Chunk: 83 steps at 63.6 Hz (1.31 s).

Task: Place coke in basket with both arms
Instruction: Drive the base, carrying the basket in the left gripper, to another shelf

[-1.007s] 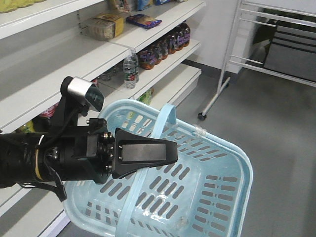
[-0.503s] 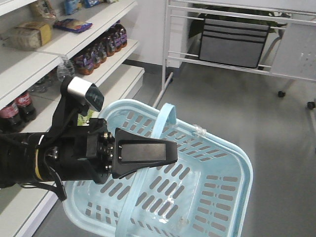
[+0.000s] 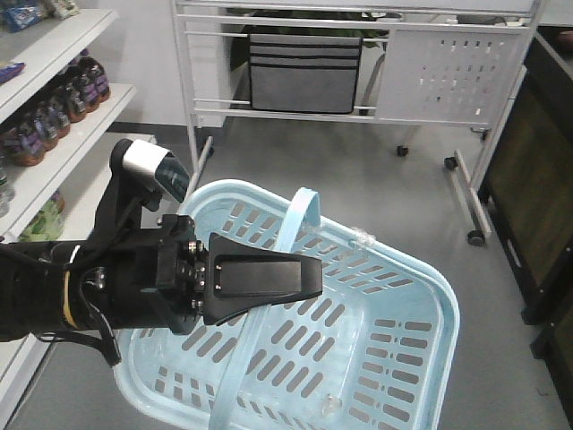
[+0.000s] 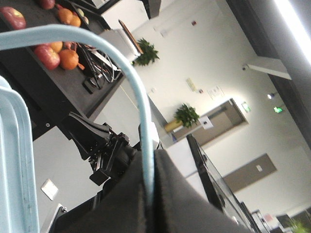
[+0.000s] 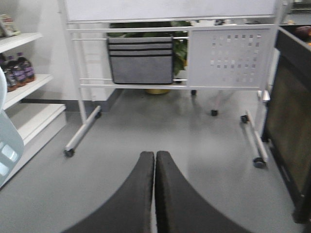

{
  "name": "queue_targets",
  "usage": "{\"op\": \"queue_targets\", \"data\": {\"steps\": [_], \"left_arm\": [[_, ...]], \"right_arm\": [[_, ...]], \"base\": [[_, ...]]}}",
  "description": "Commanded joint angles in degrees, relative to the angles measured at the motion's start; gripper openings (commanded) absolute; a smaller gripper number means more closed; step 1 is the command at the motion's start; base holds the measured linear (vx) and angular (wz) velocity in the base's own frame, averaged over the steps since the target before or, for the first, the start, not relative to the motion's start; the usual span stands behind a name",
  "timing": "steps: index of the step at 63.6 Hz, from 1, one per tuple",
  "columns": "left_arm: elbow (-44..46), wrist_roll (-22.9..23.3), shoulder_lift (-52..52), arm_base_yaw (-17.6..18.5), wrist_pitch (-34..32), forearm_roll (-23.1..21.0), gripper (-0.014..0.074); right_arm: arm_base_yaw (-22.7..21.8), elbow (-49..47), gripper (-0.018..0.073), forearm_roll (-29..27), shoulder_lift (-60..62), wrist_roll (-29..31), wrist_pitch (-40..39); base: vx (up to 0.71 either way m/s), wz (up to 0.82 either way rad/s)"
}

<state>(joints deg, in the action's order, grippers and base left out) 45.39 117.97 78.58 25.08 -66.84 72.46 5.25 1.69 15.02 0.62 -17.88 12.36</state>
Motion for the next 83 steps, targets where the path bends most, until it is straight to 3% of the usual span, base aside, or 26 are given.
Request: {"op": "queue_targets", "data": {"steps": [1,42,83], "left_arm": [[1.4,-0.5,-1.9,0.2,-9.2,-4.6,-0.0007],[1.4,-0.5,-1.9,0.2,-9.3,-4.6,-0.0007],[1.4,-0.5,-1.9,0.2,-9.3,-4.6,-0.0007]], "right_arm": [[0.0,0.5,-0.0005,0.8,1.0,0.2,-3.8],[0.0,0.5,-0.0005,0.8,1.0,0.2,-3.8],[0.0,0.5,-0.0005,0.8,1.0,0.2,-3.8]], "base": [[0.13,-0.47],[0.18,-0.4],[0.25,-0.08]]}}
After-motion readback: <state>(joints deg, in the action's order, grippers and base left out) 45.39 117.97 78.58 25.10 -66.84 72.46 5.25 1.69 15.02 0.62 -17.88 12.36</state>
